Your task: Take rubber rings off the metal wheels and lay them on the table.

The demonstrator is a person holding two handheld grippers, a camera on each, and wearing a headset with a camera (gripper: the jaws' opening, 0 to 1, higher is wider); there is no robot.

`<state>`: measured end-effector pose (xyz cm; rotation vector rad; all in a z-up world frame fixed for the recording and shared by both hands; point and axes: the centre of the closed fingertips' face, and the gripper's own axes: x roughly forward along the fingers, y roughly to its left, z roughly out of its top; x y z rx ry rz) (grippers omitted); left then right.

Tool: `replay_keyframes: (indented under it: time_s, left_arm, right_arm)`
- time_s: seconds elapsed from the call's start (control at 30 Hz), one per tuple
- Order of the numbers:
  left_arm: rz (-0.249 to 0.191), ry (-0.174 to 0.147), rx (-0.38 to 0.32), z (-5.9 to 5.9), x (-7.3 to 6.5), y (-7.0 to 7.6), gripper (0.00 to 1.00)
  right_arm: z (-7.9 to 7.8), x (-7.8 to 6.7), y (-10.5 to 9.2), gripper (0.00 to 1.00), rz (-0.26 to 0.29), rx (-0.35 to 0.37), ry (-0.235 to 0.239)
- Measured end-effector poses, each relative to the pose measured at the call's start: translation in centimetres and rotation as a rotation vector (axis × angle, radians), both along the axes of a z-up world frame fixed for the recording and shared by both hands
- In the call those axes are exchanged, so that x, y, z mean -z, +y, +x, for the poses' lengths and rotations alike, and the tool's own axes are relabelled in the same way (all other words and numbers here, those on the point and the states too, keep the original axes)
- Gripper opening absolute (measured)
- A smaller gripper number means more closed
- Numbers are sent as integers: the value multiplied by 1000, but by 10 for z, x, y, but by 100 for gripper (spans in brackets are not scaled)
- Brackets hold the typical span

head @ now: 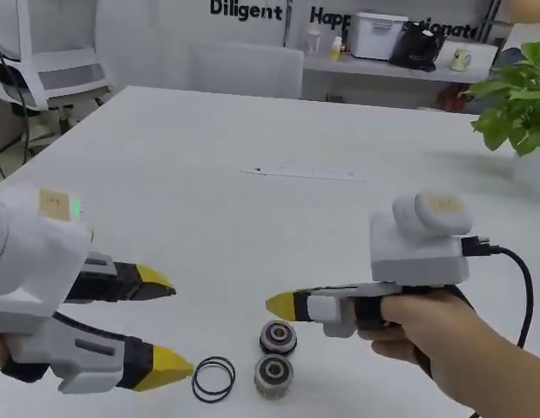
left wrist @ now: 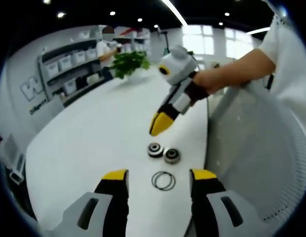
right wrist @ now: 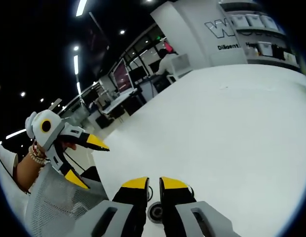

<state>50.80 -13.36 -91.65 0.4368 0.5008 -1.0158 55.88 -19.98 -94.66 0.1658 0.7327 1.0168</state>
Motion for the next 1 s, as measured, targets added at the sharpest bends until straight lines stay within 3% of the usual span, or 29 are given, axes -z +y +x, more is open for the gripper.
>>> replay_keyframes:
  time_s: [0.13, 0.27, 0.47, 0.7, 0.9, 1.0]
  left_arm:
    - [-12, -14, 19, 14, -5, -10, 50]
    - [-52, -18, 28, 30, -9, -21, 49]
    - [-52, -31, 10, 56, -4, -31, 46]
    - [-130, -20, -63, 77, 6, -42, 39]
    - [-151, -38, -120, 81, 22, -45, 35]
    - [-146, -24, -117, 77, 33, -50, 31]
  right_arm:
    - [3, 5, -7, 8, -30, 13, -8]
    - [5, 6, -10, 10, -37, 5, -16]
    - [5, 18, -19, 11, -97, -12, -40]
    - [5, 13, -11, 18, -57, -34, -82]
    - [13, 23, -19, 19, -91, -19, -109]
    - [17, 28, -22, 19, -102, -6, -110]
